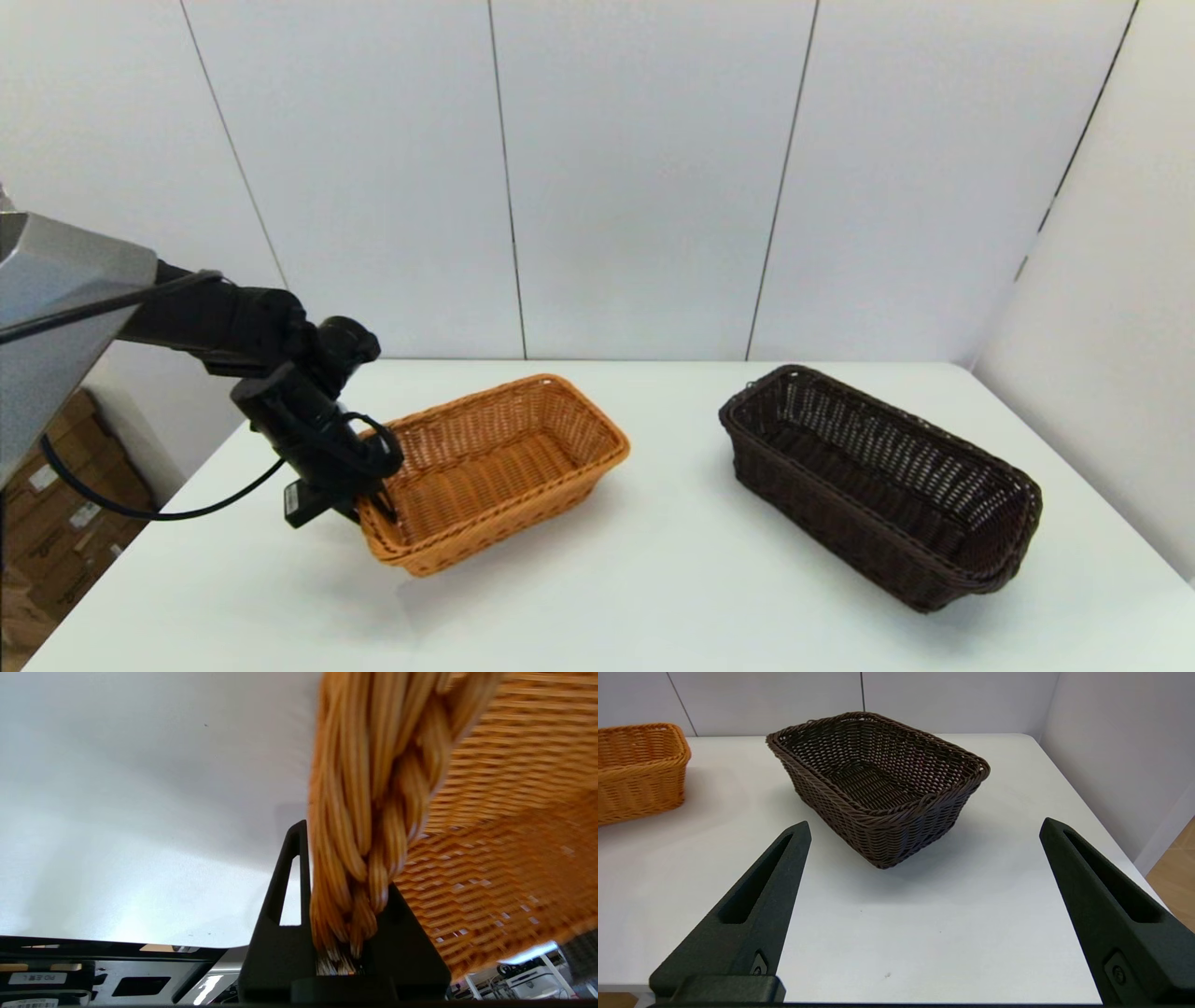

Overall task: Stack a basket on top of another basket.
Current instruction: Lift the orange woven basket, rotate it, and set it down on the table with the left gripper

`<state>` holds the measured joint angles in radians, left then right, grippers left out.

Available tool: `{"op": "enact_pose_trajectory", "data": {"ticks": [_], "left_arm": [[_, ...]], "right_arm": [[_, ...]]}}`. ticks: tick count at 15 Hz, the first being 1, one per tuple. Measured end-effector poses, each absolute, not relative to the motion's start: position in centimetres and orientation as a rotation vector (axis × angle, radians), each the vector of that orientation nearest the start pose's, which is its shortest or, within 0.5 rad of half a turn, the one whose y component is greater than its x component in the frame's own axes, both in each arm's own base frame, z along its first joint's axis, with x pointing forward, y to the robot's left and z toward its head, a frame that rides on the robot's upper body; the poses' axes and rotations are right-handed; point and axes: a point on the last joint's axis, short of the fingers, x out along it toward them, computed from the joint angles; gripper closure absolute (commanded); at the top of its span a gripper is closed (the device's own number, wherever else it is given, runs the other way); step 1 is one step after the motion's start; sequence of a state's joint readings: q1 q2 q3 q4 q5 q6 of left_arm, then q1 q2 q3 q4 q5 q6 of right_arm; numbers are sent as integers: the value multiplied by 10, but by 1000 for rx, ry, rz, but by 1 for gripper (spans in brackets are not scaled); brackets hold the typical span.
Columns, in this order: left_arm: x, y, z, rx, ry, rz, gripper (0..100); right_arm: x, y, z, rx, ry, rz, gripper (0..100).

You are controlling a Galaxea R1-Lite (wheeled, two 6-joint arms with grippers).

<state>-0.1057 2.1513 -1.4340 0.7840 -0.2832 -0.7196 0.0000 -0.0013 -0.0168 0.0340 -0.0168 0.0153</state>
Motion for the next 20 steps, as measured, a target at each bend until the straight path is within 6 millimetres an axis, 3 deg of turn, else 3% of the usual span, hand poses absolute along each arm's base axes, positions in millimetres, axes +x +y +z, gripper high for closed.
{"op": "enact_pose_trajectory", "data": {"ticks": [7, 13, 20], "left_arm": [[341, -29, 159, -659, 1423, 102, 100], [339, -28, 205, -582, 1366, -18, 100], [346, -30, 223, -380, 1352, -179, 100]], "right_arm": [[-24, 0, 77, 15, 15, -17, 0], [-24, 0, 77, 16, 16, -17, 0], [-24, 0, 77, 15, 15, -17, 0]]}}
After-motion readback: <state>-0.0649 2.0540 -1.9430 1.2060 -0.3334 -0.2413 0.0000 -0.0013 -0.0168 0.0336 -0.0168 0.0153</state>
